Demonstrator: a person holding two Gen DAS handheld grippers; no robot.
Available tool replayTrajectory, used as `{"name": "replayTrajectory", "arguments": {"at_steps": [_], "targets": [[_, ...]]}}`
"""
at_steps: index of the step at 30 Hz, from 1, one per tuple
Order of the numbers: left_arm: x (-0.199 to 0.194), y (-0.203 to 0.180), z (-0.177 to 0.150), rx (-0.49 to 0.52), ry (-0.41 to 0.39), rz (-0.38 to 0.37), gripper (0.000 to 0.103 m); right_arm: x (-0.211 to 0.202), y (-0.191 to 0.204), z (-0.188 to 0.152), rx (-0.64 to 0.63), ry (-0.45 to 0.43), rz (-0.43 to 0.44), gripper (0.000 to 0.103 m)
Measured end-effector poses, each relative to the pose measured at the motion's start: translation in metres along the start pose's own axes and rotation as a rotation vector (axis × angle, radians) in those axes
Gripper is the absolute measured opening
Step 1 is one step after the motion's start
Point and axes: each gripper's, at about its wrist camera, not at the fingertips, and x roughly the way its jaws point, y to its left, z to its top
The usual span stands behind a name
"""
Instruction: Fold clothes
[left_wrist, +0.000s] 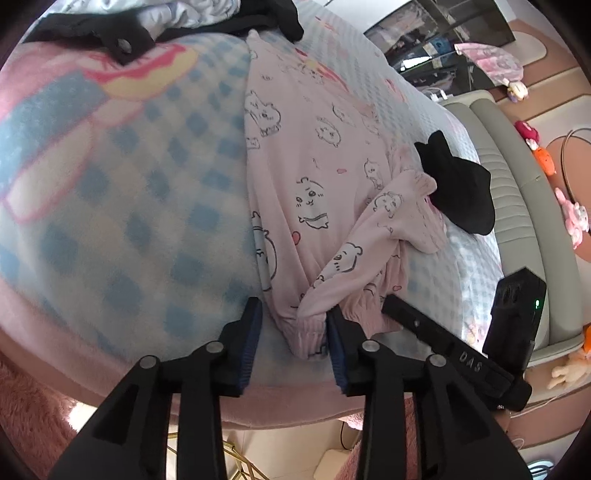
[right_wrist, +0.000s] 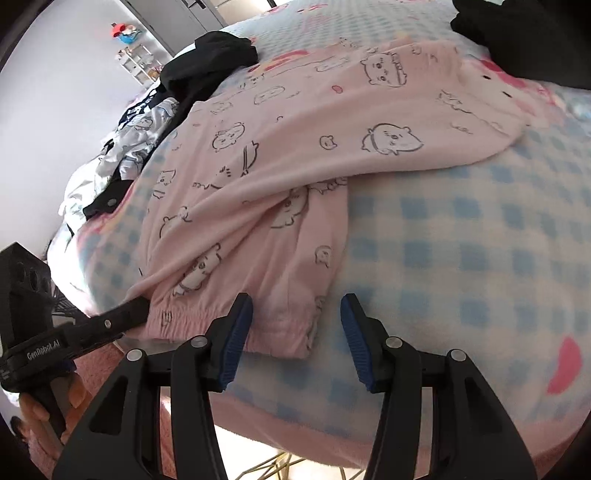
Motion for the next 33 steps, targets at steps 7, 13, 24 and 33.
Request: {"name": "replayTrajectory", "arguments": {"at_steps": [7, 13, 24, 33], "targets": [[0.007, -0.002, 0.005, -0.004, 0.0, -0.048, 0.027, 0.015, -0.008, 0.006, 0.046, 0.029, 0.097, 0.021], [0.013, -0.003, 0.005, 0.014, 0.033, -0.077, 0.026, 0.001, -0.004, 0.001, 0.045, -0.018, 0.094, 0.018], [0.009, -0.013, 0.005, 0.041, -0.003, -0.051, 0.017, 0.01, -0.002, 0.004, 0.057, -0.012, 0.108, 0.014], [-0.015, -0.036, -0.01, 0.11, -0.021, -0.062, 0.015, -0.041, 0.005, -0.013, 0.023, -0.118, 0.037, 0.013]]}}
